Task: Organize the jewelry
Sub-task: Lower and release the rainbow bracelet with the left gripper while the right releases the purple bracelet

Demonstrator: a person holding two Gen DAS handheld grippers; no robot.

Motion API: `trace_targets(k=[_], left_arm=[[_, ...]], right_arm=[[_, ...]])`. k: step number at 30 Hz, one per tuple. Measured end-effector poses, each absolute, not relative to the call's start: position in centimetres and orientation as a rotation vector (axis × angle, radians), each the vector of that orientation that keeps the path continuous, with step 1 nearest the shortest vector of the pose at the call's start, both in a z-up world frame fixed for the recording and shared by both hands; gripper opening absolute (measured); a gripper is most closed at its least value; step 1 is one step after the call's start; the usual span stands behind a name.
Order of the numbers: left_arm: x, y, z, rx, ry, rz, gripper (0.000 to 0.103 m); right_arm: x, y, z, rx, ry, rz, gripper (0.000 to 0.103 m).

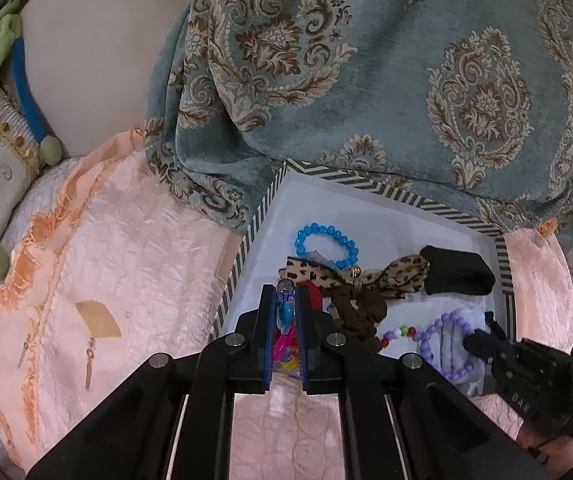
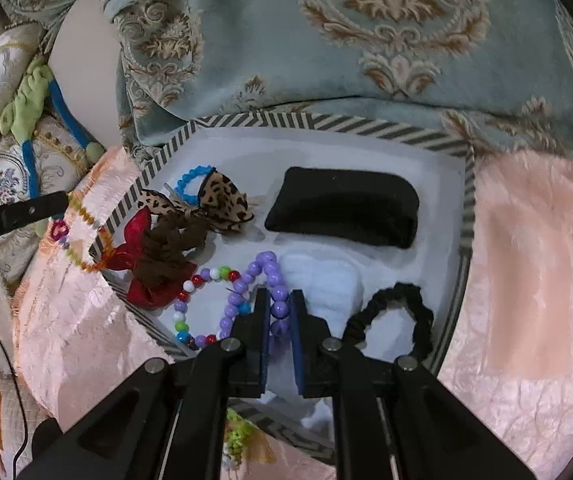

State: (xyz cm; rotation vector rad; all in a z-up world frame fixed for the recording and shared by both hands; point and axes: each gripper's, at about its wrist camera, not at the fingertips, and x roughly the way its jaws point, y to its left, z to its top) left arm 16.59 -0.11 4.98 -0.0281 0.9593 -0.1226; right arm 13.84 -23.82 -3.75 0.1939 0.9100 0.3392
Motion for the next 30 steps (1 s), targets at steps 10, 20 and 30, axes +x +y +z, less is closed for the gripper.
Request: trace_targets(k=[10,20,30], left_arm=[[19.0,-2.0,5.4,-0.009,0.955,-0.119,0.0],[22.8,-6.0,5.6,0.022,0.936,-0.16,0.0],[26.7,-9.4,2.4,-0.016,0.959,-0.236,0.0]], right_arm=[[14.7,-21.0,-4.5,0.111,0.897,0.385,0.009],[16.1,-21.9,-3.9,0.084,0.826,0.318,0.009],[17.3,-23.9,-4.5,0.085,0.854,0.211,0.009]])
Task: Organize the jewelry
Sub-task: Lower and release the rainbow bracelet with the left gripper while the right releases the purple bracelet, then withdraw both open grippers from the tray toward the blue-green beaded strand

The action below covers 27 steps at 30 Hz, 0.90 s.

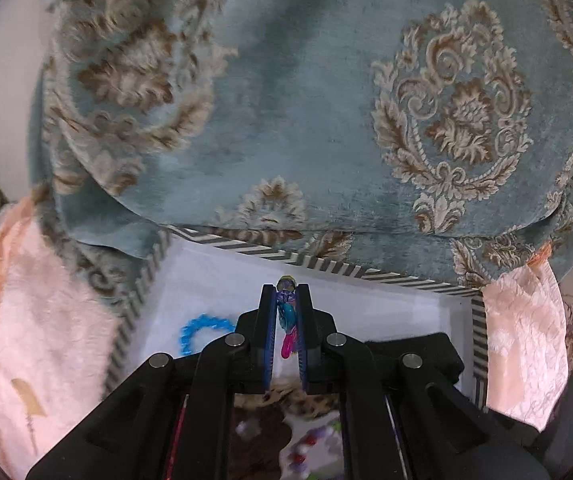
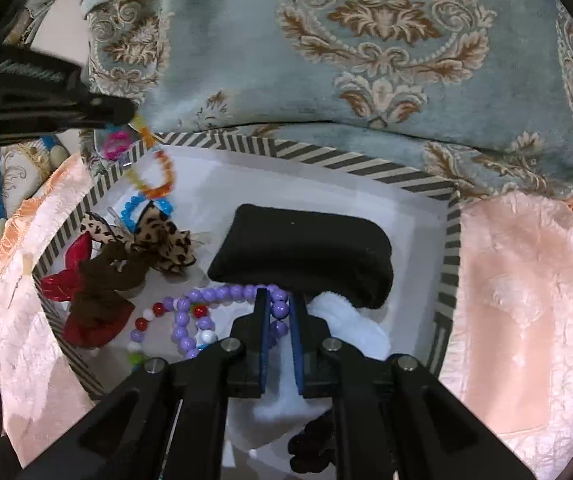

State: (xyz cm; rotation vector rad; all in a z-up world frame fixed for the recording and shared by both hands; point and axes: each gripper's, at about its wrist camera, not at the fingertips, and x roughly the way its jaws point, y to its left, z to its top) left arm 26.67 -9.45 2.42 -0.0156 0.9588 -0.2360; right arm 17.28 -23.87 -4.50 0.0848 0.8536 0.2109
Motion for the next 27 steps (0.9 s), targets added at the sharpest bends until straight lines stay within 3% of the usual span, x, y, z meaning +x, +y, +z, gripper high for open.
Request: trace_targets(k=[10,21,22,25,27], left_arm=[[30.0,-7.4,-4.0,-0.018,1.061,-0.13,0.0],[29.7,-7.0,-4.0,0.002,1.067,-0.12,0.0],[29.6,-7.1,-3.9,0.004,1.064,-0.121,0.007],[28.9,-7.5,-3.8,0.009,1.06,-0.122,0.011],[28.4,-7.9,-3.7,0.02,1.057,-0.116,0.011]], right_arm=[[17.9,-23.0,-4.7,0.071,0.87,0.244,0.009],[18.3,-22.5,-4.9,0.05,0.874,0.235,0.009],[18.2,-22.5,-4.8,0.051,0.874,0.235,0.01],[18.0,-22.7,-4.7,0.06,0.869,0.239,0.018],[17.7,-23.0,-4.4,0.071,0.864,0.239,0.029]])
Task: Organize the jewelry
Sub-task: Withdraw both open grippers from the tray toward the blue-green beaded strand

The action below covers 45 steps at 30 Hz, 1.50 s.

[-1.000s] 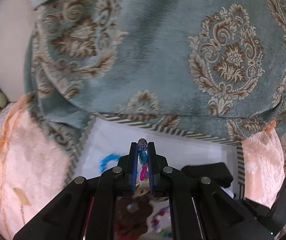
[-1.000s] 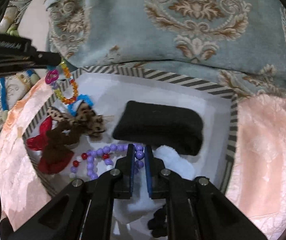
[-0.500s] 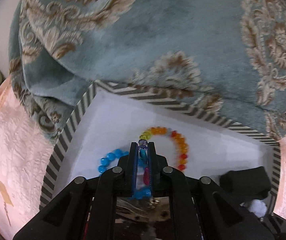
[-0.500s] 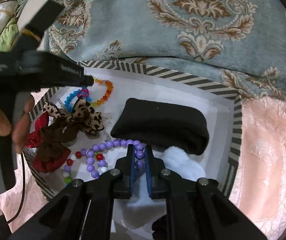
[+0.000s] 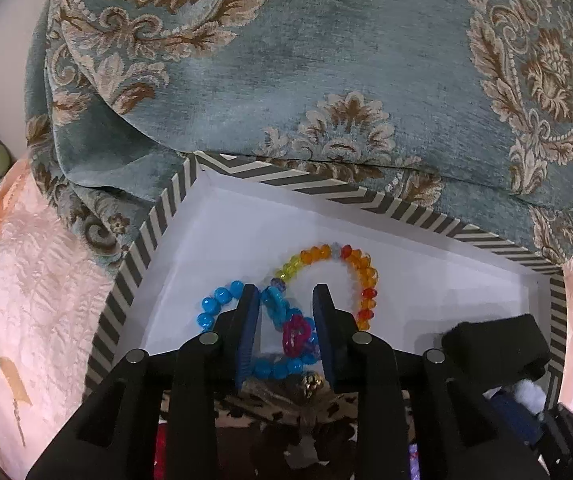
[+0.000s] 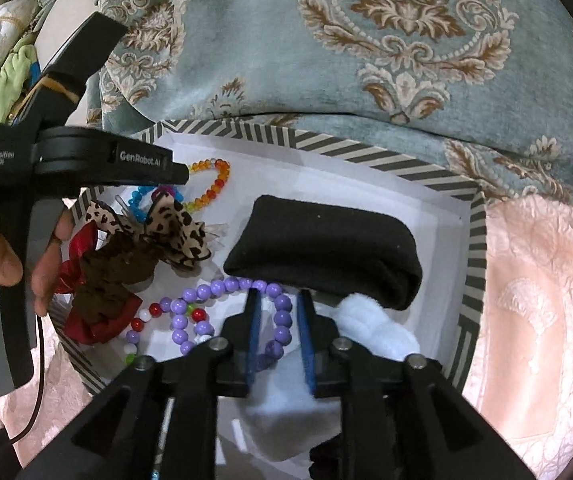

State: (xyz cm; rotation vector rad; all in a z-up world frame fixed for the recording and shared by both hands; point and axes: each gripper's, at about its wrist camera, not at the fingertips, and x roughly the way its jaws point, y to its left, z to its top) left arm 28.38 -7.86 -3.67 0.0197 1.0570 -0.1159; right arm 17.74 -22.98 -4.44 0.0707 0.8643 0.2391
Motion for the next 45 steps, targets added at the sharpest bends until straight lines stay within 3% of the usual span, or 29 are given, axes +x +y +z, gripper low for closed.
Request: trace_targets(k=[23,45], left_arm=[[18.6,-7.2,0.5,0.04,1.004,-0.125,0.011],[8.6,-1.9,1.7,-0.034,1.019,-0.162,0.011]], right_arm=[[15.0,-24.9,-1.8,0.137,0.82,0.156,0.055],[5.7,-24.9,0.1,0.161,0.818,0.151,0.055]])
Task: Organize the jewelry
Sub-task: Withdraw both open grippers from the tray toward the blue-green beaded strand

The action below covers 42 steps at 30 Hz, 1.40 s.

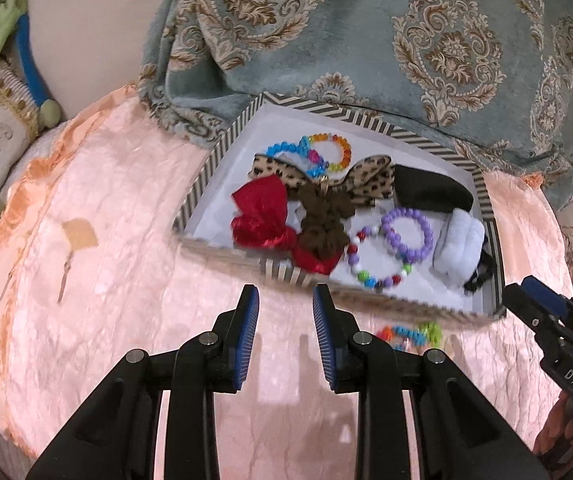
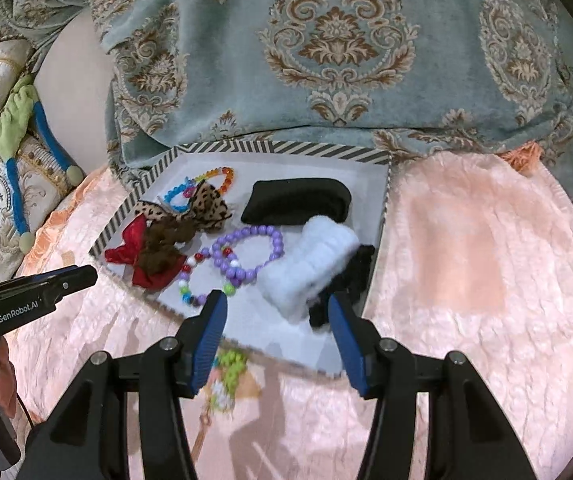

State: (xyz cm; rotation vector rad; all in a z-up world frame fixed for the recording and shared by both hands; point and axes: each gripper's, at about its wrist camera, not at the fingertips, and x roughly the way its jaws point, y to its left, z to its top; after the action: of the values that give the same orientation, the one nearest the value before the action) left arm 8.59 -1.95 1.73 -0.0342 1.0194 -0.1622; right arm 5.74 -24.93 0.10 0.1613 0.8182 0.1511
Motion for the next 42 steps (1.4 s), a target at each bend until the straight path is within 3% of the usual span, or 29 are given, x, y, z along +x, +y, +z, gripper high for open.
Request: trace_targets(k=[32,42], left_arm=[[1.4,-1.5,2.1,-0.034,0.986,-0.156,0.011],[2.1,-2.1,0.3,-0.104,1.058,-0.226,0.011]], right_arm=[[-1.7,-23.2,-0.5,0.126,0.849,0.196,0.055],[-1.7,-22.9,-1.3,0.132,0.858,0.22,0.055]])
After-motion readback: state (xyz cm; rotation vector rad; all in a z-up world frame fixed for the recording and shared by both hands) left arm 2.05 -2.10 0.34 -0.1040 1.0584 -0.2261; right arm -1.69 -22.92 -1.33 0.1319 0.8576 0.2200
